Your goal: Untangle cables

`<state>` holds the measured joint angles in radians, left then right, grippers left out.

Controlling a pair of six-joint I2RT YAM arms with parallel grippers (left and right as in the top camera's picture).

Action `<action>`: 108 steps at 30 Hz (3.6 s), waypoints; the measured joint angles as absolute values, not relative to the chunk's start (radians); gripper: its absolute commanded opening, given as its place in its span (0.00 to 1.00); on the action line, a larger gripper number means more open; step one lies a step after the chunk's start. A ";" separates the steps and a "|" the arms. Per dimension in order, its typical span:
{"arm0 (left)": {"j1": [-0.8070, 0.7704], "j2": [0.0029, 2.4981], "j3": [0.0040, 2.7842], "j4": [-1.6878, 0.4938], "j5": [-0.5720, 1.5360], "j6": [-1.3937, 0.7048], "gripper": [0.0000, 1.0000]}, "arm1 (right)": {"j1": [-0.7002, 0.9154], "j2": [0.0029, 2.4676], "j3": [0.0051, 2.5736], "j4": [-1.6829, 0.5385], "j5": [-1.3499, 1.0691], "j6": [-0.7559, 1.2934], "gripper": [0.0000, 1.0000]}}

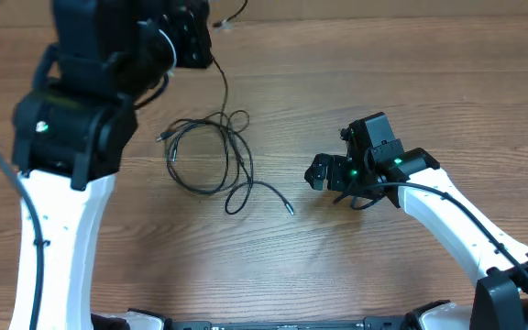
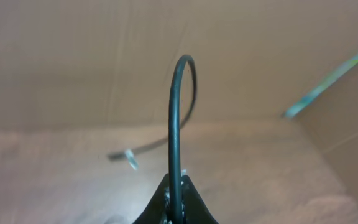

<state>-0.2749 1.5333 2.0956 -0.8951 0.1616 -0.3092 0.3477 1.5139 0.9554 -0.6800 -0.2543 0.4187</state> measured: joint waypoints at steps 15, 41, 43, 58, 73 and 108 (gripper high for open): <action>-0.275 1.431 2.177 -0.467 0.088 -0.226 0.04 | 0.348 1.514 0.955 -0.682 -0.255 0.418 1.00; -0.211 1.753 2.192 -1.251 -0.564 -0.162 0.04 | 0.347 1.514 0.955 -0.681 -0.254 0.418 1.00; -0.152 1.831 2.191 -1.289 -0.570 -0.187 0.05 | 0.347 1.514 0.955 -0.680 -0.254 0.418 1.00; 0.361 2.104 2.190 -1.374 -0.264 -0.234 0.04 | 0.347 1.514 0.955 -0.681 -0.254 0.419 1.00; 0.501 2.131 2.177 -1.387 0.009 -0.237 0.04 | 0.348 1.514 0.955 -0.681 -0.254 0.419 1.00; 0.459 2.131 1.891 -1.307 0.080 -0.237 0.54 | 0.347 1.514 0.955 -0.681 -0.254 0.419 1.00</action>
<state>0.4595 2.1307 1.8912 -1.3071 0.0795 -0.2367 0.3473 1.5139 0.9554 -0.6807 -0.2543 0.4187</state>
